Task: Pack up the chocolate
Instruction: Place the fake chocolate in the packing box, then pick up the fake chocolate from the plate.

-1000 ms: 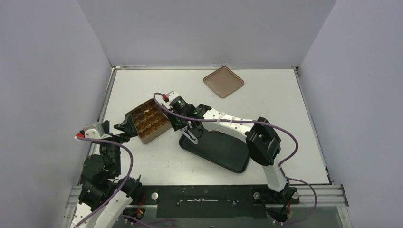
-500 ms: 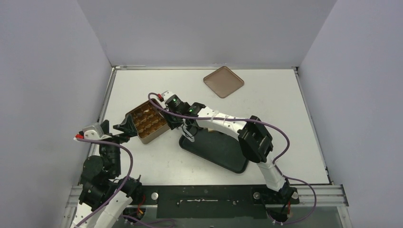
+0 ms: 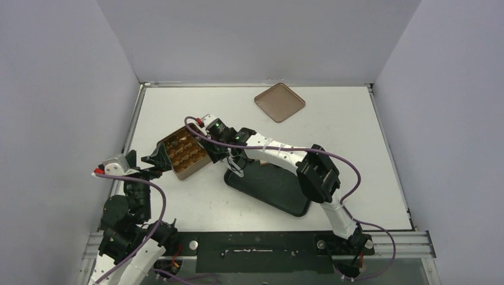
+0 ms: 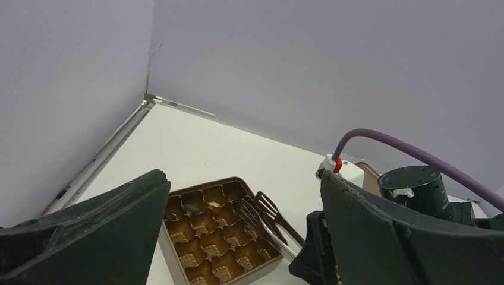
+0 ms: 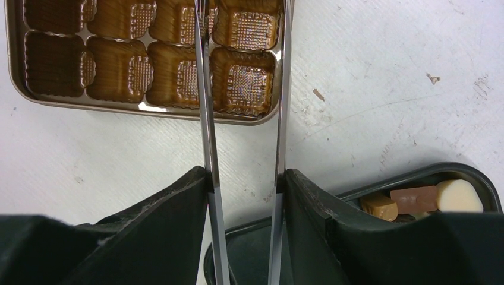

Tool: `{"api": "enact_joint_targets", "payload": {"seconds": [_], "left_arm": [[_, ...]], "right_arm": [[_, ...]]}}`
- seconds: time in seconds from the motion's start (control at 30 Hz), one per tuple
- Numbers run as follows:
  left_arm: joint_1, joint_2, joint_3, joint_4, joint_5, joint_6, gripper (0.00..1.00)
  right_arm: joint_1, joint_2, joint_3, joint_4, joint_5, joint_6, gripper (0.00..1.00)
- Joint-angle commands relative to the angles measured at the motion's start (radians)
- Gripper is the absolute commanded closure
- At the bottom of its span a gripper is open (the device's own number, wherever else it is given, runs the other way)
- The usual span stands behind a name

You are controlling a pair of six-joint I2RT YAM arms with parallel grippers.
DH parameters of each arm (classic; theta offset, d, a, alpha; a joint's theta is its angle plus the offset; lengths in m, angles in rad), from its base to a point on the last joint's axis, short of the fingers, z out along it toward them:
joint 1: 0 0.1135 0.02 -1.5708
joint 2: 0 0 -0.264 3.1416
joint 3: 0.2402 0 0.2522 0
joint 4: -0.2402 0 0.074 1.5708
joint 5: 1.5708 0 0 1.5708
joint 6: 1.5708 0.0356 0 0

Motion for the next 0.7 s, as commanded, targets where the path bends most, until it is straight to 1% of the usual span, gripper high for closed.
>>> {"api": "enact_joint_targets", "payload": {"seconds": [0.0, 0.13, 0.3, 0.43, 0.6, 0.67], "left_arm": [[0.003, -0.009, 0.000, 0.043, 0.014, 0.015, 0.03], [0.003, -0.008, 0.000, 0.043, 0.017, 0.015, 0.03], [0.005, -0.002, -0.001, 0.049, 0.022, 0.016, 0.03], [0.006, 0.023, 0.004, 0.048, 0.027, 0.017, 0.02], [0.008, 0.075, 0.015, 0.049, 0.041, 0.011, 0.03], [0.009, 0.100, 0.018, 0.051, 0.045, 0.012, 0.03]], "right_arm": [[-0.003, -0.069, 0.050, 0.016, -0.001, -0.003, 0.56], [-0.009, -0.122, 0.024, 0.023, -0.029, 0.012, 0.56], [-0.014, -0.224, -0.067, 0.060, -0.047, 0.026, 0.57], [-0.023, -0.318, -0.176, 0.065, -0.027, 0.038, 0.58], [-0.060, -0.444, -0.350, 0.059, 0.012, 0.080, 0.58], [-0.077, -0.497, -0.419, 0.051, 0.056, 0.100, 0.58]]}}
